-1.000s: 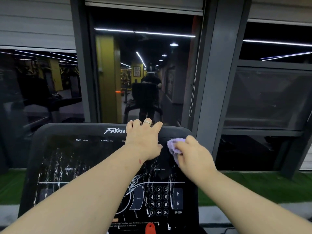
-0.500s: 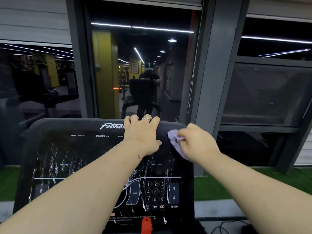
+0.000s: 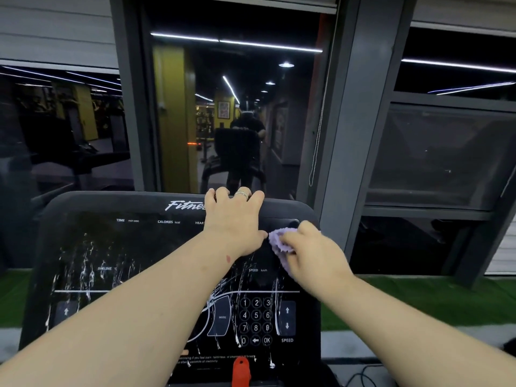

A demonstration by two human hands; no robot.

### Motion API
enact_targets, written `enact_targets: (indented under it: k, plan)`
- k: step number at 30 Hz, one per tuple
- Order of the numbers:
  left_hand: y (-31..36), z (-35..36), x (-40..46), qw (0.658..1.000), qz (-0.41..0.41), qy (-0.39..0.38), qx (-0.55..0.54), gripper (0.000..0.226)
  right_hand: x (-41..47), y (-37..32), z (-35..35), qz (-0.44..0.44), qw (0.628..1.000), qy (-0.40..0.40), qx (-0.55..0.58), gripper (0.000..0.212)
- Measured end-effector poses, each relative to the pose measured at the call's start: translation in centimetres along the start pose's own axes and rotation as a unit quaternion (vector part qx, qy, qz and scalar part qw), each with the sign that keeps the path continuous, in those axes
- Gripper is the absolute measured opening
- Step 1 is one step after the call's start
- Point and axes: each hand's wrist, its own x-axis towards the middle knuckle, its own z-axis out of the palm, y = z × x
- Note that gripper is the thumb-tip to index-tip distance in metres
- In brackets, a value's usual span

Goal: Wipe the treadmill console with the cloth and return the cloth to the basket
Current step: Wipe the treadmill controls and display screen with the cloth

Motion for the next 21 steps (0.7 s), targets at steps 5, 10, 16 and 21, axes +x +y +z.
enact_targets:
  k: [5, 10, 16, 21]
  plan:
    - [0.0, 0.0, 0.0, 1.000, -0.002, -0.001, -0.001, 0.074, 3.8, 1.7, -2.2, 0.107, 0.992, 0.067, 0.003, 0.017]
    - [0.0, 0.1, 0.0, 1.000, 0.000, 0.007, 0.000, 0.075, 1.9, -0.7, -0.9, 0.022, 1.000, 0.018, 0.007, 0.017]
    - [-0.1, 0.1, -0.1, 1.000, 0.001, 0.002, -0.001, 0.075, 2.8, 0.3, -1.1, 0.086, 0.993, 0.075, 0.014, 0.012]
    - [-0.3, 0.3, -0.2, 1.000, 0.004, 0.000, -0.006, 0.077, 2.4, 0.9, -1.0, 0.033, 0.999, -0.014, 0.021, 0.018]
